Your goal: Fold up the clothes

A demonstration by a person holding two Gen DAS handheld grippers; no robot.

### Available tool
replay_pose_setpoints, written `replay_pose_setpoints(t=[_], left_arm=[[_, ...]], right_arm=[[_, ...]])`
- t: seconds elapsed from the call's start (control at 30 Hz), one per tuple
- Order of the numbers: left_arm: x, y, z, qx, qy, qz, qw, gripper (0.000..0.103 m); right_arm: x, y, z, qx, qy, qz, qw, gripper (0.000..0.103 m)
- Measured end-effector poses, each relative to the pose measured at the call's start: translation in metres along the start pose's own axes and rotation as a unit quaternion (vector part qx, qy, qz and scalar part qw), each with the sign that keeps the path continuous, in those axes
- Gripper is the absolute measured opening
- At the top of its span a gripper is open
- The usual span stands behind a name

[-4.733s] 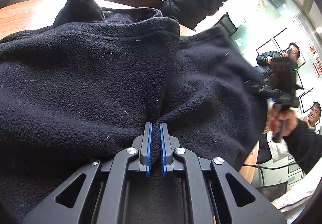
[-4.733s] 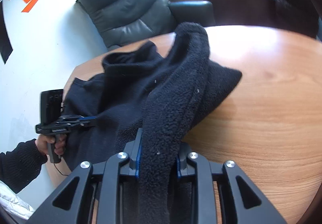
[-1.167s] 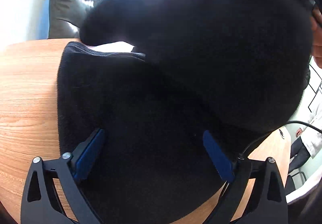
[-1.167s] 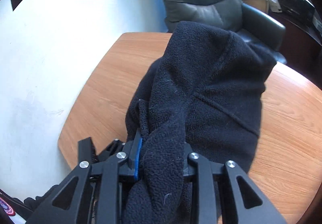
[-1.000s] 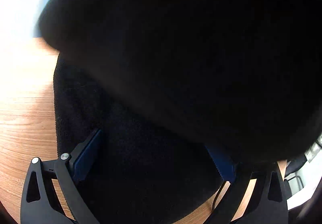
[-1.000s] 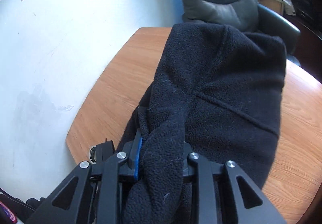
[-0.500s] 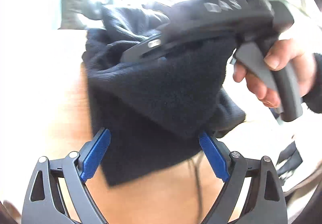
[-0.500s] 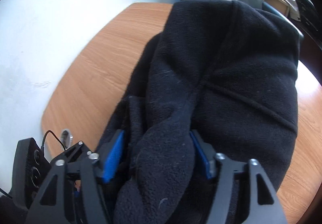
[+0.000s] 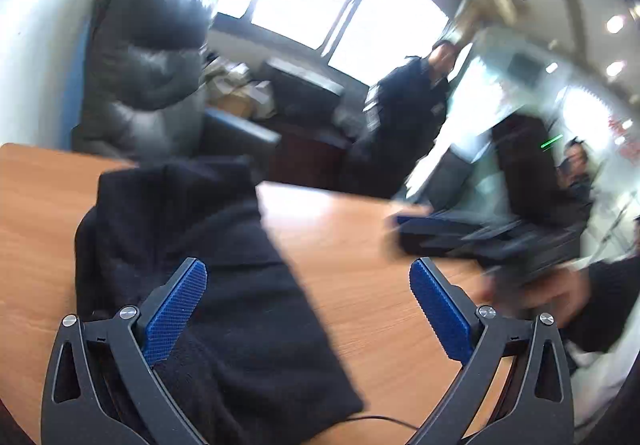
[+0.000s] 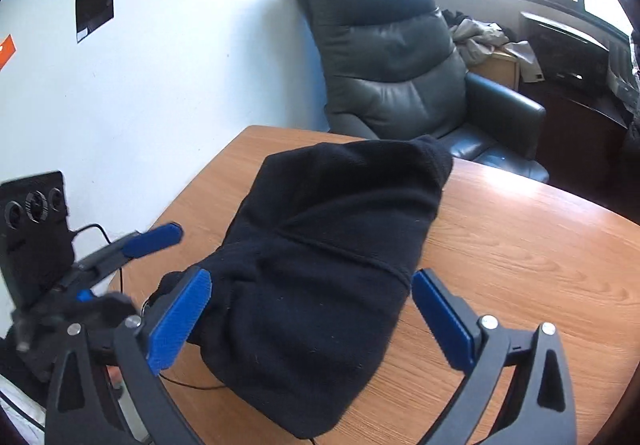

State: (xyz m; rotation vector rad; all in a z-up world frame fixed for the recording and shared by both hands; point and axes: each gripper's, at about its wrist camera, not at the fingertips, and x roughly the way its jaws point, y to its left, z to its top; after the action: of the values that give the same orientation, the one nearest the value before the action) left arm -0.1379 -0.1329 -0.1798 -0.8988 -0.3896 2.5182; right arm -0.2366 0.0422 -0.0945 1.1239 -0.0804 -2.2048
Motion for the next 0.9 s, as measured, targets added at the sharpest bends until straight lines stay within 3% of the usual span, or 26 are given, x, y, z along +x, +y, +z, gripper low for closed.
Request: replay_pose_setpoints(t=[0.07,0.17,0.33,0.43,0.5,0.53,0.6,0.63,0.73,0.9], left_arm=[[0.031,0.017,-0.017,-0.007,0.042,0.047,0.9980,0.103],[0.050,0.042,-0.042,-0.004,0.069,0.107,0.9918,0.102],[0.032,0.056,-0.063,0.000,0.056,0.103,0.9931,0.101],[0.027,0.038,-0.047,0.024,0.053,0.107,0.9926,0.098],[0.002,0.019,-0.030,0.029,0.013,0.103,0.9941,0.100],[0.000,0.020,-0.030,0.019,0.011,0.114,0.9932,0.102],[-0.002,0.022,-0.032,-0.002,0.009,0.138,0.9903,0.103],[0.009,0.031,-0.043,-0.009,0.032,0.155,0.9873,0.103],[0.038,0.043,-0.064,0.006,0.042,0.191,0.9807,0.103],[0.029,0.052,-0.068,-0.026,0.041,0.183,0.9819,0.103]], right_arm=[[-0.034,-0.021,-0.027,0.012,-0.007,0.004,1.000,0.103],[-0.033,-0.032,-0.056,0.012,-0.008,0.004,1.000,0.103],[-0.019,-0.051,-0.094,0.015,-0.004,0.011,1.000,0.103],[-0.009,-0.053,-0.105,0.006,0.010,0.019,1.000,0.103],[-0.008,-0.052,-0.106,-0.008,0.011,0.021,1.000,0.103],[-0.008,-0.052,-0.105,-0.009,0.010,0.023,1.000,0.103],[-0.008,-0.054,-0.105,-0.004,0.012,0.026,1.000,0.103],[-0.007,-0.057,-0.106,0.001,0.013,0.027,1.000,0.103],[0.004,-0.066,-0.108,0.017,0.022,0.033,0.999,0.103],[0.026,-0.076,-0.109,0.033,0.032,0.058,0.997,0.103]])
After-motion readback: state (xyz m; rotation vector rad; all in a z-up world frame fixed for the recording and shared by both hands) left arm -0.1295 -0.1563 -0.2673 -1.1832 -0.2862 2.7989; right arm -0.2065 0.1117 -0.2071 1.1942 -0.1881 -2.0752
